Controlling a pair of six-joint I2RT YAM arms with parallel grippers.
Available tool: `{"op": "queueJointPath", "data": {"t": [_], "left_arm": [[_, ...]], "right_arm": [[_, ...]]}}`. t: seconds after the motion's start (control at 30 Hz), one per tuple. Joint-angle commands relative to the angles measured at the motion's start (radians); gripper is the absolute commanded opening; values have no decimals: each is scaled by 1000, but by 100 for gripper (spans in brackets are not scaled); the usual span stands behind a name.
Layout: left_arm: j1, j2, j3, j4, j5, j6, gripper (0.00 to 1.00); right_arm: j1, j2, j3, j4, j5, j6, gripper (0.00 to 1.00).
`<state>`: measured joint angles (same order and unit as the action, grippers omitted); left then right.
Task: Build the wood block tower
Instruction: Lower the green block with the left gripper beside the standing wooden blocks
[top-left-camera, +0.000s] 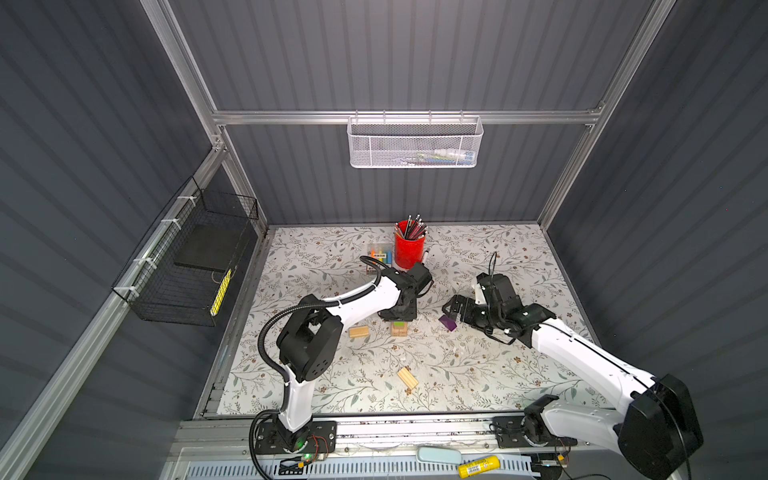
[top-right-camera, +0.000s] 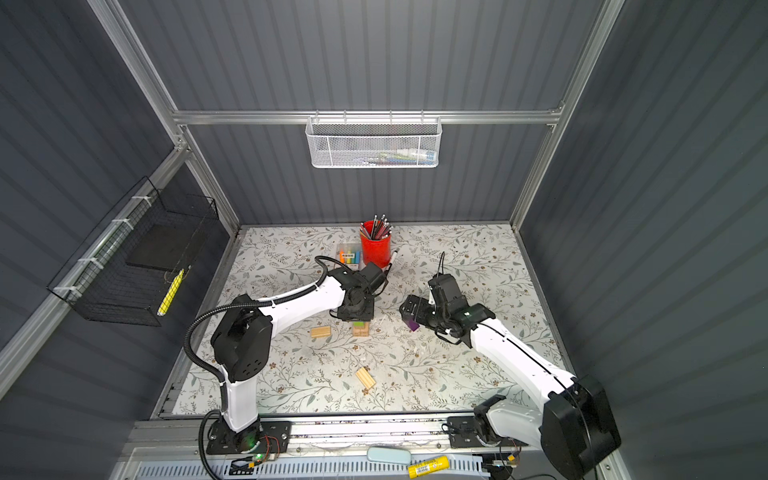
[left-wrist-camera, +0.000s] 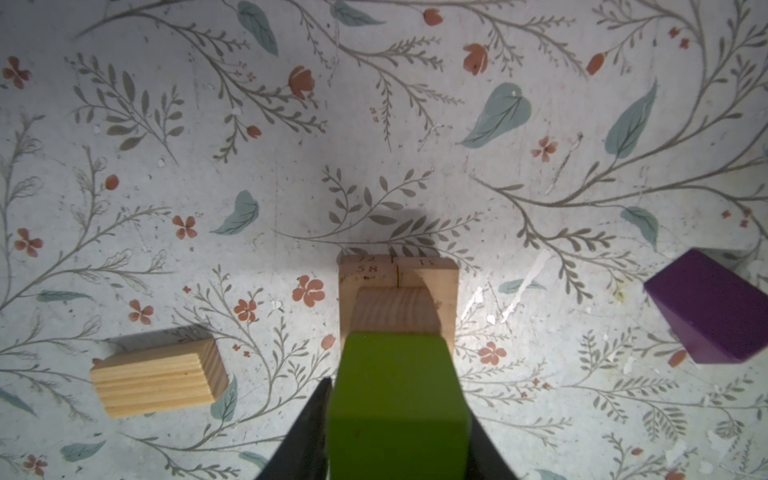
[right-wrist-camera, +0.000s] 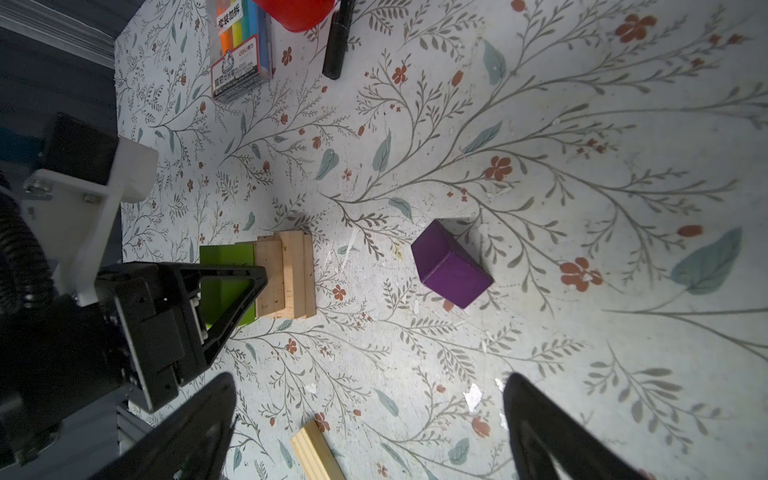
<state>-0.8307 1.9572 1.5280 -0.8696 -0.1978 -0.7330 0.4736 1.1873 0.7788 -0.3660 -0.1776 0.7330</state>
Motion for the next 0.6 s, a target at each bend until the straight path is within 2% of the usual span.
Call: {"op": "queueJointPath", "data": {"t": [0.0, 0.57], "left_arm": [[-6, 11, -9, 9, 20, -17, 41], [-5, 36, 16, -8, -6, -19, 34]], "right_arm": [[-3, -8, 5, 2, -3, 4, 99], [-6, -10, 0, 1, -3, 3, 99]]}}
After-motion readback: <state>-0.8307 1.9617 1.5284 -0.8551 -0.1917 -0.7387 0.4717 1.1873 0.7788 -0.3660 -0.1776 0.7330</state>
